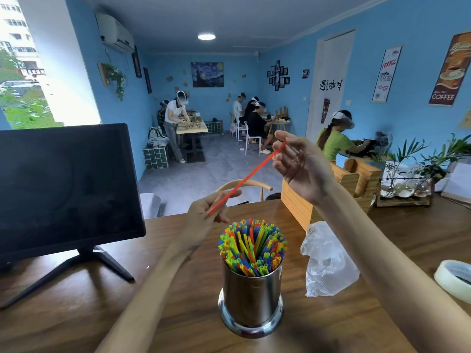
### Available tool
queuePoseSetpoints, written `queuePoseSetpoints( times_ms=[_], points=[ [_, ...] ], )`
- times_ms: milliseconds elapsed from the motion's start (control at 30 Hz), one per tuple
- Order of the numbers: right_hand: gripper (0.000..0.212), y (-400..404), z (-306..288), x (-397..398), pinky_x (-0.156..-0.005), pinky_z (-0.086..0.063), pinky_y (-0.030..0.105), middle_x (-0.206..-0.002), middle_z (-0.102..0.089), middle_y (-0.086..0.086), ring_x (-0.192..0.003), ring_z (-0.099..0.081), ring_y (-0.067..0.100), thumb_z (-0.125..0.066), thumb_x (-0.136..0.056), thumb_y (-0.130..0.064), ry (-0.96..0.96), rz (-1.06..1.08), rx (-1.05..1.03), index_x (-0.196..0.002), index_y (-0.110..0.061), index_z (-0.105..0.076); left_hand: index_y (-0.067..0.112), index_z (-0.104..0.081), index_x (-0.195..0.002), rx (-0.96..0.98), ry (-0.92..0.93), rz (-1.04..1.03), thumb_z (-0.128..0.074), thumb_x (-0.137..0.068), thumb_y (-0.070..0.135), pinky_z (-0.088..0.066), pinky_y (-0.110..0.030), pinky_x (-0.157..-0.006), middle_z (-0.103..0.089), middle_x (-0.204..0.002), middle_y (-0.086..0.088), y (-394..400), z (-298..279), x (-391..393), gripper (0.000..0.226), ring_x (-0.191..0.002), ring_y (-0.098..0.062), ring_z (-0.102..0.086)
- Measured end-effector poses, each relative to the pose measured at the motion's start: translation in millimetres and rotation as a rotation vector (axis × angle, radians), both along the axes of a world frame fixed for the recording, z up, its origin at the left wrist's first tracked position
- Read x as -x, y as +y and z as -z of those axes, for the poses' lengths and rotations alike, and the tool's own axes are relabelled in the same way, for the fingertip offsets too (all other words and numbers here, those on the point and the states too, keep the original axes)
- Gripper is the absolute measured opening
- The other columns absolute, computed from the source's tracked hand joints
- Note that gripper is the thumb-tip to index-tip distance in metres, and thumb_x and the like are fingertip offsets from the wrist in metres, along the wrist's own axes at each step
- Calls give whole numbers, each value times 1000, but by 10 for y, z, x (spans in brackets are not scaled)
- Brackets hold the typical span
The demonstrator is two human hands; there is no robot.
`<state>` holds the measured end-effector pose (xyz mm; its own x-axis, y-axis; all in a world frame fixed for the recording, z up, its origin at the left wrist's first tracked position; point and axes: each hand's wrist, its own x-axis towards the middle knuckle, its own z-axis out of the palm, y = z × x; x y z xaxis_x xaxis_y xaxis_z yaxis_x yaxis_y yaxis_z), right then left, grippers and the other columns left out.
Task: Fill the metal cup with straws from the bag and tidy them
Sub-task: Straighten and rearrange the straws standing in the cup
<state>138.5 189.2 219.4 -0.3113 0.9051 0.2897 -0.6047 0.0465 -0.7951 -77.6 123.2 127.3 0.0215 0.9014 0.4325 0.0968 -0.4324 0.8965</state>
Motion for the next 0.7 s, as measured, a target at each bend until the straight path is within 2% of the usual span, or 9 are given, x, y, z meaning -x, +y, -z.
queuePoseSetpoints(
  times_ms=[67, 100, 167, 200, 267, 333, 500, 633, 700],
  points=[
    [24, 57, 70, -43, -55, -56, 20, -78, -73, 2, -57, -64, 8, -54, -98, -10, 22, -8, 57, -119, -8, -68, 19, -71, -121, -3, -36, 27, -57, -93, 37, -52, -18, -69, -54, -69, -3, -22, -17, 45, 36, -67, -15, -47],
    [24, 87, 103, -62, -55, -56, 19, -77, -72, 2, -57, -64, 8, -54, -99, -9, 29, -5, 77, -118, -8, -69, 24, -71, -122, -2, -46, 30, -62, -93, 38, -50, -20, -70, -55, -68, 1, -21, -9, 71, 33, -68, -15, -49],
    [23, 144, 162, -93, -55, -57, 19, -79, -72, 2, -58, -65, 8, -55, -100, -9, 29, 21, 94, -117, -11, -71, 25, -75, -118, 7, -100, 63, -71, -93, 41, -50, -23, -71, -59, -74, -3, -23, 21, 103, 30, -72, -12, -54],
    [23, 169, 184, -104, -57, -57, 20, -80, -72, 2, -61, -65, 8, -55, -101, -10, 5, 51, 81, -117, -12, -71, 23, -78, -114, 20, -117, 79, -69, -93, 45, -51, -23, -72, -65, -79, -3, -23, 39, 108, 32, -75, -12, -57],
    [21, 196, 223, -112, -62, -56, 20, -80, -71, 2, -66, -65, 9, -55, -103, -11, -111, 153, -10, -117, -13, -71, 19, -79, -108, 44, -67, 82, -59, -97, 50, -53, -24, -74, -74, -90, 0, -25, 62, 83, 39, -79, -12, -63],
    [20, 180, 255, -92, -65, -54, 19, -81, -71, 0, -70, -65, 7, -54, -105, -12, -283, 290, -167, -113, -16, -72, 21, -78, -111, 43, 34, 58, -56, -101, 47, -53, -22, -77, -76, -91, 0, -30, 96, 27, 36, -81, -9, -65],
    [18, 27, 346, 54, -64, -55, 20, -87, -75, -3, -72, -67, 6, -57, -102, -9, -537, 504, -473, -105, -18, -72, 30, -77, -111, 56, 133, -17, -58, -92, 48, -54, -22, -84, -77, -92, 6, -52, 187, -90, 32, -89, -4, -68],
    [23, -94, 677, 144, -70, -58, 25, -88, -74, -8, -79, -70, 7, -63, -99, -11, -770, 395, -680, -104, -33, -70, 42, -77, -105, 43, 186, -38, -67, -97, 34, -56, -30, -93, -78, -100, 10, -24, 249, -129, 15, -99, -7, -71],
    [22, -83, 880, 108, -75, -55, 20, -93, -75, -11, -86, -70, 5, -63, -100, -14, -932, 255, -748, -107, -33, -72, 41, -78, -102, 36, 248, -87, -69, -97, 30, -57, -39, -94, -77, -100, 13, 11, 293, -122, 15, -98, -8, -71]
  ],
)
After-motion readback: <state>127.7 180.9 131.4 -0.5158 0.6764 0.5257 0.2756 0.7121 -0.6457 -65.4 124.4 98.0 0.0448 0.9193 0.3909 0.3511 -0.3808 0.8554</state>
